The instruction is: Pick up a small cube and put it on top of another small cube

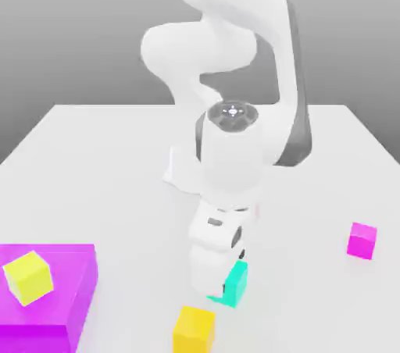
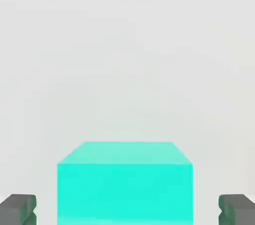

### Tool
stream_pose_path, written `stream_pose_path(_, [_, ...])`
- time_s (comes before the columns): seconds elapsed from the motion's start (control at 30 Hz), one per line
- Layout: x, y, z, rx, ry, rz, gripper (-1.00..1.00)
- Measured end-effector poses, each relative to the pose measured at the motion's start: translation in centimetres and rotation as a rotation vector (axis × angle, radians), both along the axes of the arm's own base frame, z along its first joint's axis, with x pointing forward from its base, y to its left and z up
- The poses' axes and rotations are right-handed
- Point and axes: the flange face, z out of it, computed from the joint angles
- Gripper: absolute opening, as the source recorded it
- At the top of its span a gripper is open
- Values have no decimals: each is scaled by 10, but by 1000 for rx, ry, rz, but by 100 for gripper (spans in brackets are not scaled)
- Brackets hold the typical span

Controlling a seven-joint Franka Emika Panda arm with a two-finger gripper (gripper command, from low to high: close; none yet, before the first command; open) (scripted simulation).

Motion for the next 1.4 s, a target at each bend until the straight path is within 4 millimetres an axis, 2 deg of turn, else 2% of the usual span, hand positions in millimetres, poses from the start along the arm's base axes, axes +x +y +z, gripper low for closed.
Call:
stream_pose_path(0.1, [-2,-1,-9,-10,-10,1,0])
stream_pose_path(0.13, [-3,-1,-11,-11,-12,1,-100])
stream_pose_path(0.4, [-2,0,-9,-8,-7,1,-100])
stream_pose_path(1.07, [-1,-2,55,-11,-9,-8,-100])
stream_pose_path(1.37, [93,-51,103,-16,-10,-424,-100])
stream_pose_path(1.4, [98,-53,99,-16,-10,-444,-100])
